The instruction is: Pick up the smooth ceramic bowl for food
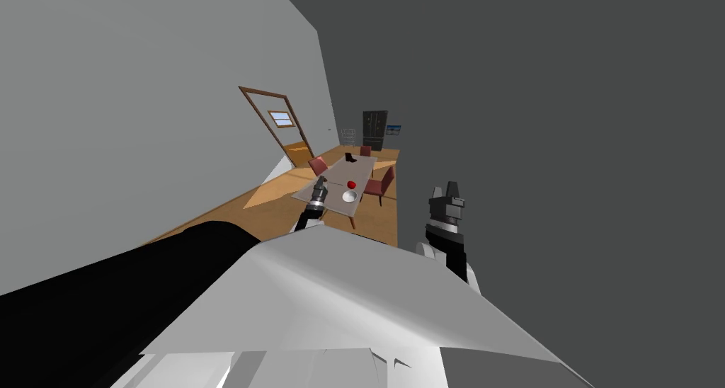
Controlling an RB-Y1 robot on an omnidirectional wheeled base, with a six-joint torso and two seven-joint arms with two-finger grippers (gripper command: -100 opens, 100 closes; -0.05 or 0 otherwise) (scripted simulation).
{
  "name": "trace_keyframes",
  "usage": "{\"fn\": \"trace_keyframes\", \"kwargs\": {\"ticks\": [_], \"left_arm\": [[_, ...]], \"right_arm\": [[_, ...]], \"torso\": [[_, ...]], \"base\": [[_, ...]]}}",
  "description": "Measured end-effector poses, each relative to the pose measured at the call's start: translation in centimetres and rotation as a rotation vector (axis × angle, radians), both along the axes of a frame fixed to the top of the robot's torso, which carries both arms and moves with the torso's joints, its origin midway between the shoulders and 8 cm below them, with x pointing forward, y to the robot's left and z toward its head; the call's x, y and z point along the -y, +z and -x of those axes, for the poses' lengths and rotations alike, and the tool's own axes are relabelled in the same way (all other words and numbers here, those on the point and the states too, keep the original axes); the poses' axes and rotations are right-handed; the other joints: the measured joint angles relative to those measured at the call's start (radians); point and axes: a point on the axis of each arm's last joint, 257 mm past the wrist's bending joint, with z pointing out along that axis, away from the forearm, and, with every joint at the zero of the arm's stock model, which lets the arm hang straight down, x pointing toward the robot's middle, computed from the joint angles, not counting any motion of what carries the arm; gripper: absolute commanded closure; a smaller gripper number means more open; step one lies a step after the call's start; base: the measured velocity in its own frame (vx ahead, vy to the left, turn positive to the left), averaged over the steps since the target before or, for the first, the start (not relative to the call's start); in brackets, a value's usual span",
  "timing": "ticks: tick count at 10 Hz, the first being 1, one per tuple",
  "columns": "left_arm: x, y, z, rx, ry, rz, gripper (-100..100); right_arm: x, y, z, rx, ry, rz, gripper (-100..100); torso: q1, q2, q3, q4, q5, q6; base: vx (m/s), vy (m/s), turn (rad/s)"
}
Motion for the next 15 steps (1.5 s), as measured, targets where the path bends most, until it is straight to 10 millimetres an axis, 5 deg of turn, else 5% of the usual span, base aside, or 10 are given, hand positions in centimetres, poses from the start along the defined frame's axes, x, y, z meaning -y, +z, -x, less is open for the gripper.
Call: {"fn": "trace_keyframes", "kwargs": {"ticks": [9,15], "left_arm": [[-5.7,-14.4,1.6,-0.425,0.091,0.030,-100],[-8.5,-25.1,7.4,-0.748,0.138,0.085,-100]], "right_arm": [[0.0,0.0,0.0,0.000,0.000,0.000,0],[0.0,0.0,0.0,0.000,0.000,0.000,0]], "torso": [[0.002,-0.006,-0.004,-0.001,0.000,0.000],[0.004,-0.008,-0.005,-0.002,0.001,0.000]], "base": [[0.122,-0.086,-0.026],[0.164,-0.033,0.010]]}}
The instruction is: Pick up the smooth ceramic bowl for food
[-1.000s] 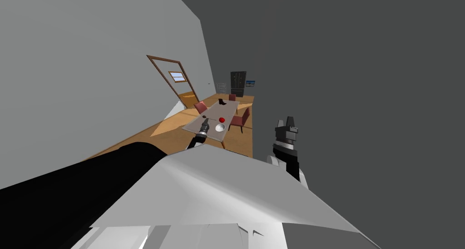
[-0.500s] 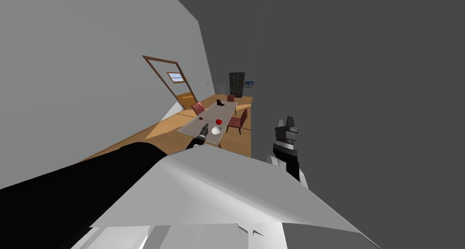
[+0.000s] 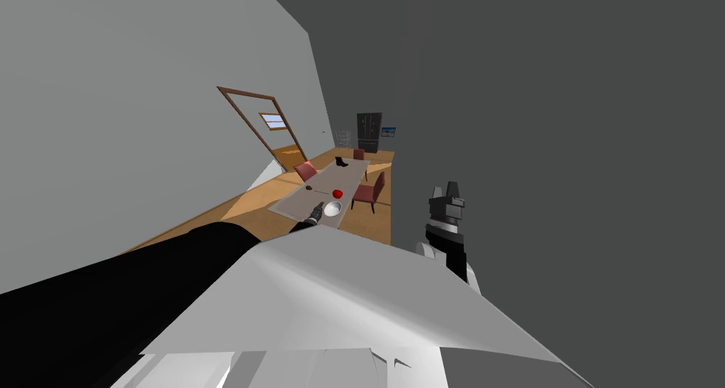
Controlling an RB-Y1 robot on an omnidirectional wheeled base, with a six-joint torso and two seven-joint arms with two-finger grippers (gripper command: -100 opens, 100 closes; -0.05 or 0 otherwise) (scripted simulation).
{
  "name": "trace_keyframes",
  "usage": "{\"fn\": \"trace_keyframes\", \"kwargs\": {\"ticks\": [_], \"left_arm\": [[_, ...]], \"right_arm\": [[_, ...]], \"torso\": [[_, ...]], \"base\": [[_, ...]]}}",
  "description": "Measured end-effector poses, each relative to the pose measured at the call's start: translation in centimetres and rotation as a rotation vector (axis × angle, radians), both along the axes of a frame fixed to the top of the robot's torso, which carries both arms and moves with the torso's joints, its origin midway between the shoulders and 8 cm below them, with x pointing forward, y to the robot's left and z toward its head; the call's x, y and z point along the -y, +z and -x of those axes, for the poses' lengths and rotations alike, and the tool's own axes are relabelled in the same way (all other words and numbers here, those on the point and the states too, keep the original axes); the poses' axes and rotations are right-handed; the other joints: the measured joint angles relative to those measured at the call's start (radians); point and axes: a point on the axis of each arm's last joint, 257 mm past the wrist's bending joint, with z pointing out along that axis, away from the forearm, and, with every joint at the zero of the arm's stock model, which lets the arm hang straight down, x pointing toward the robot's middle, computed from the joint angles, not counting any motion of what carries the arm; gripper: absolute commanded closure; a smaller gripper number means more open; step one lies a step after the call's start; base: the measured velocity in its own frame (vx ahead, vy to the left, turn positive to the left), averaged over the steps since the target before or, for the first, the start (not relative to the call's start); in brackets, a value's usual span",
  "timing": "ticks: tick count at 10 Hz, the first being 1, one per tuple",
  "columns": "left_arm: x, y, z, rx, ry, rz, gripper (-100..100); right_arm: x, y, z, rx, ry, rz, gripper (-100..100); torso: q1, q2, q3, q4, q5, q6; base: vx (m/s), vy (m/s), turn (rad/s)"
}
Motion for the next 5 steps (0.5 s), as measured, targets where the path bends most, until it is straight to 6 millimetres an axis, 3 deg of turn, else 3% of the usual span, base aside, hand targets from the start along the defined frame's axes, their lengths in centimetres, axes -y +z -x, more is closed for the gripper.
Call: {"fn": "trace_keyframes", "kwargs": {"ticks": [5], "left_arm": [[-0.4,-5.6,3.6,-0.159,0.020,0.041,-100]], "right_arm": [[0.0,0.0,0.0,0.000,0.000,0.000,0]], "torso": [[0.003,0.006,0.003,0.001,0.001,0.000]], "base": [[0.109,-0.002,0.017]]}}
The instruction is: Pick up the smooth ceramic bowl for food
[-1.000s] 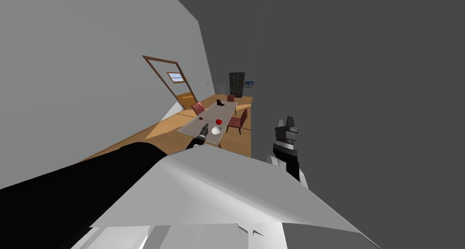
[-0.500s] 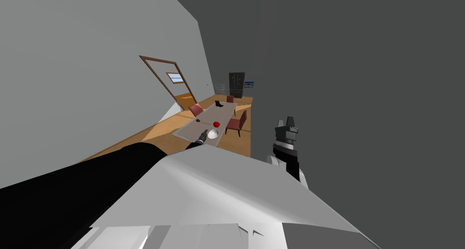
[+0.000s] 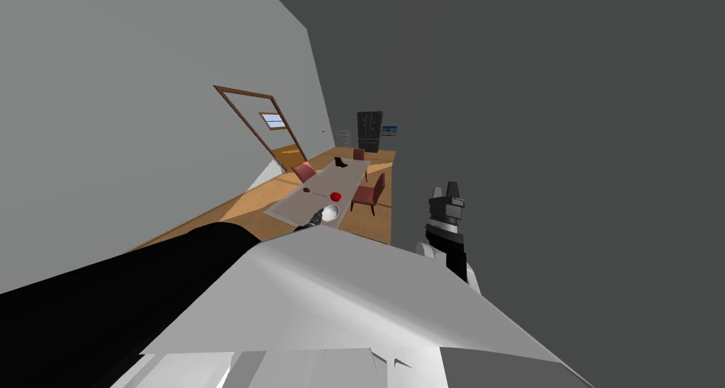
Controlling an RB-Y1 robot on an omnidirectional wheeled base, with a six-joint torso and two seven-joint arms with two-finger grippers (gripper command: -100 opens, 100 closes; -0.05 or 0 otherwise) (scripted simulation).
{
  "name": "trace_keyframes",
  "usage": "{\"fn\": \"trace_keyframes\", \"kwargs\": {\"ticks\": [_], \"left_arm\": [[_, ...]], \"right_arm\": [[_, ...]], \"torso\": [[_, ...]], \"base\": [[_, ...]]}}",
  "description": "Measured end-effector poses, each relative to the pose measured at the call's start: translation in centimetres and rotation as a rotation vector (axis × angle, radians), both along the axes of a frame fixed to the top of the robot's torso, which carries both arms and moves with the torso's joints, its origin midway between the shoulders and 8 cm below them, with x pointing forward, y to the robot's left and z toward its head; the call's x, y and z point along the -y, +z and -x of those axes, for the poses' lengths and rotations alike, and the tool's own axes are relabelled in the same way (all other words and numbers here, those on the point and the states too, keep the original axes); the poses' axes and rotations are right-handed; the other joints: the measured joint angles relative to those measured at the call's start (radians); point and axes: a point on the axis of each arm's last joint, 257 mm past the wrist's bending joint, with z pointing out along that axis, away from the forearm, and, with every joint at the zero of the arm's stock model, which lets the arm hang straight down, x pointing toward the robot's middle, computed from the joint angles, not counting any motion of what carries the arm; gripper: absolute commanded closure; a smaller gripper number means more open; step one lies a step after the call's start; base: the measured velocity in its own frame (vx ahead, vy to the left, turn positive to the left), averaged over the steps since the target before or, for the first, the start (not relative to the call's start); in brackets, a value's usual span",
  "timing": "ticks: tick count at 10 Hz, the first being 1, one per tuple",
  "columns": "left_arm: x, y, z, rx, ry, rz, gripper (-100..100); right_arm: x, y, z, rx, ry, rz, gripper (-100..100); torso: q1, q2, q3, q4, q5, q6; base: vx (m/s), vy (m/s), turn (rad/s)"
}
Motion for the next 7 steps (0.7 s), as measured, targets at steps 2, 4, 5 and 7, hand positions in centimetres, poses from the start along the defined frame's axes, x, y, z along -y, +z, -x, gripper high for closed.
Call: {"fn": "trace_keyframes", "kwargs": {"ticks": [2,4,5,7], "left_arm": [[-0.9,-2.5,2.3,-0.078,0.016,0.024,-100],[-1.4,-4.9,4.9,-0.153,0.026,0.048,-100],[-1.5,-5.5,5.7,-0.181,0.033,0.059,-100],[-1.8,-7.5,7.9,-0.241,0.042,0.083,-100]], "right_arm": [[0.0,0.0,0.0,0.000,0.000,0.000,0],[0.0,0.0,0.0,0.000,0.000,0.000,0],[0.0,0.0,0.0,0.000,0.000,0.000,0],[0.0,0.0,0.0,0.000,0.000,0.000,0]], "torso": [[0.001,-0.004,-0.002,-0.001,0.000,0.000],[0.000,-0.003,-0.002,-0.001,0.000,0.000],[0.000,-0.001,-0.001,0.000,0.000,0.000],[0.000,-0.001,-0.001,0.000,0.000,0.000]], "base": [[0.193,0.016,0.049],[0.116,-0.003,0.021],[0.142,-0.012,0.040],[0.105,0.000,0.027]]}}
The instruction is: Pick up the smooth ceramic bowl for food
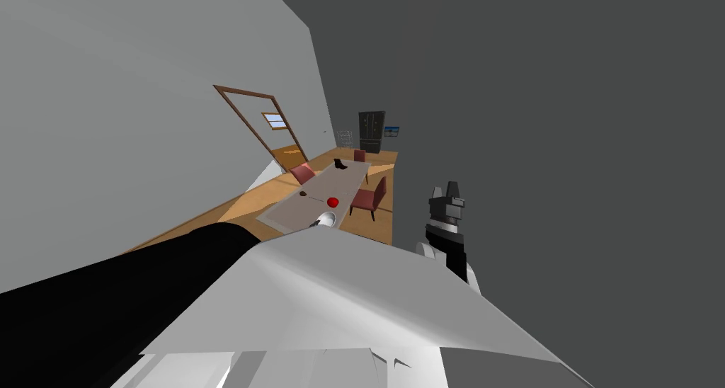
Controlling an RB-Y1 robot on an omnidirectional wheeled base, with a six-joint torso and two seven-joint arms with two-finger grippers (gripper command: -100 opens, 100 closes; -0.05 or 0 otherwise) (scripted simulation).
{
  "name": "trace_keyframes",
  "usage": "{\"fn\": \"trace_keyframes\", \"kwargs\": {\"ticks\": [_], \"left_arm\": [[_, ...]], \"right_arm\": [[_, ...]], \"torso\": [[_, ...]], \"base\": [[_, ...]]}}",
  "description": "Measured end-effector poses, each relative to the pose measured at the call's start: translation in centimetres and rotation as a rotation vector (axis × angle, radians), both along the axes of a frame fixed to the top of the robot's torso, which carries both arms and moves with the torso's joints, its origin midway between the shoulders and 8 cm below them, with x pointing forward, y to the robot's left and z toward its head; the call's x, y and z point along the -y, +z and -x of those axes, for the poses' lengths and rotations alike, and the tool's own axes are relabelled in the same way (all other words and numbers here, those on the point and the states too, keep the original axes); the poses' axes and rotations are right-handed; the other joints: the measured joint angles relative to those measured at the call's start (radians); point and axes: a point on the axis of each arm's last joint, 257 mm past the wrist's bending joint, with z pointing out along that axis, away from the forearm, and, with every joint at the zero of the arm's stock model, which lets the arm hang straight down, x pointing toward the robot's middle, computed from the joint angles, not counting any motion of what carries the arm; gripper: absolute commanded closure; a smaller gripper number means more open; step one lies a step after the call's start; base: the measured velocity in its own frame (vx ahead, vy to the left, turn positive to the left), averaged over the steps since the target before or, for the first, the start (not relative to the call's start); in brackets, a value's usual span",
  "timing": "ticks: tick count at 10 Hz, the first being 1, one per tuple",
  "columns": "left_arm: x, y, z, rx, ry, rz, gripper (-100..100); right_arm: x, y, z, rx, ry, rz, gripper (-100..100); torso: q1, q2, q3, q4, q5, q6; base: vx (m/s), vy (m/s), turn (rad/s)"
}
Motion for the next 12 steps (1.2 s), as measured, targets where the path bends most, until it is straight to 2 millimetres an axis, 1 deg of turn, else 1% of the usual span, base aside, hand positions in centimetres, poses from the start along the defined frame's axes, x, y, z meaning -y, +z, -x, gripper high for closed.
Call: {"fn": "trace_keyframes", "kwargs": {"ticks": [4,5,7,8,9,12], "left_arm": [[0.3,-3.1,4.5,-0.120,0.024,0.057,-100],[-0.1,-3.6,5.6,-0.148,0.029,0.072,-100],[0.5,-5.3,7.9,-0.201,0.041,0.103,-100],[0.6,-5.4,8.1,-0.205,0.041,0.105,0],[0.6,-5.4,8.1,-0.205,0.041,0.105,-100],[1.1,-6.5,7.1,-0.205,0.047,0.106,-100]], "right_arm": [[0.0,0.0,0.0,0.000,0.000,0.000,0],[0.0,0.0,0.0,0.000,0.000,0.000,0],[0.0,0.0,0.0,0.000,0.000,0.000,0],[0.0,0.0,0.0,0.000,0.000,0.000,0],[0.0,0.0,0.0,0.000,0.000,0.000,0],[0.0,0.0,0.0,0.000,0.000,0.000,0]], "torso": [[0.000,-0.002,-0.001,0.000,0.000,0.000],[0.000,-0.002,-0.001,0.000,0.000,0.000],[0.000,0.001,0.000,0.000,0.000,0.000],[0.000,0.004,0.002,0.001,0.000,0.000],[0.000,0.006,0.004,0.001,0.000,0.000],[0.003,0.009,0.005,0.002,0.001,0.000]], "base": [[0.137,-0.011,0.041],[0.112,-0.003,0.036],[0.073,-0.004,0.027],[0.009,-0.001,-0.002],[-0.003,0.017,-0.023],[-0.017,0.035,-0.024]]}}
